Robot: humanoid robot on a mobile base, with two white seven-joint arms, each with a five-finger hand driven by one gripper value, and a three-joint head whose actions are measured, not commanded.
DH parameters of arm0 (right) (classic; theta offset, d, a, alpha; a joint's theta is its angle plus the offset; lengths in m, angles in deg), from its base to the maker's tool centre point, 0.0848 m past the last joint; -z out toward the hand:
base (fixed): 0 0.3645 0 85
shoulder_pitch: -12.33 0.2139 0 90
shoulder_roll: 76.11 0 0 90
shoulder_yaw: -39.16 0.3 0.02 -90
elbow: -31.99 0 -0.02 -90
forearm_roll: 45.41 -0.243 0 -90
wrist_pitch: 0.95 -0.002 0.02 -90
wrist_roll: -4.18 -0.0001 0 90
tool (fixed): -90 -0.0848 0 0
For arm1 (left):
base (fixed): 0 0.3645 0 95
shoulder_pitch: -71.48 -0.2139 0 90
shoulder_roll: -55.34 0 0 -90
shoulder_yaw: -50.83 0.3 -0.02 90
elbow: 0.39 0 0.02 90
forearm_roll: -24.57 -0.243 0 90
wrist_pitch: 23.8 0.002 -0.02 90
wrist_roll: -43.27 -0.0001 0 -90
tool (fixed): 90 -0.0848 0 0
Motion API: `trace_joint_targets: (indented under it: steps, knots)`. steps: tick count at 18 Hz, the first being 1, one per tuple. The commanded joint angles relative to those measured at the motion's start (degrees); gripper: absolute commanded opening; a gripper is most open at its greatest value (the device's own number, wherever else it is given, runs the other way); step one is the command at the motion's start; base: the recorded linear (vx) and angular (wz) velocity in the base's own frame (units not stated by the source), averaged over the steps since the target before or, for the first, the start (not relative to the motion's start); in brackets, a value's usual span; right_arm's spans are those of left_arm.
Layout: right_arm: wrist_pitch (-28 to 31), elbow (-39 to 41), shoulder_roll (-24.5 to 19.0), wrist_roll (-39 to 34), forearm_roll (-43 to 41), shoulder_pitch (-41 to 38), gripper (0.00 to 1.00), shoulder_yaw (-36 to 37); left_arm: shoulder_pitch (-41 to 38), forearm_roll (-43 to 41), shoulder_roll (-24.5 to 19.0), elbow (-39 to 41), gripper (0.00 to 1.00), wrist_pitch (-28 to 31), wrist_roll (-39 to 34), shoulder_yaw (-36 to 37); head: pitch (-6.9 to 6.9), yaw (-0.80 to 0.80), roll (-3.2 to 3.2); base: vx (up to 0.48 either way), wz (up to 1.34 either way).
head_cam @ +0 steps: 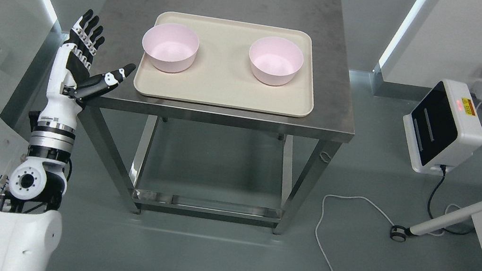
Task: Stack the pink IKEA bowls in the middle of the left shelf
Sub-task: 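Reach the left hand toward the pink bowl nearer the left arm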
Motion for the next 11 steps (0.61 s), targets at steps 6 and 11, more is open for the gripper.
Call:
trace_joint_targets:
  steps: [6,11]
  knots:
    - [0.0,1.9,1.0,0.0,0.0,-1.7,1.00,0.6,11.6,-8.1,-0.2,-7.5,1.00,0.6,2.0,6.8,0.00,0.00,0.00,0.000,0.00]
    - [0.0,1.9,1.0,0.0,0.0,-1.7,1.00,0.6,24.2,-17.8,-0.3,-20.0,1.00,0.0,4.6,14.8,0.00,0.00,0.00,0.000,0.00]
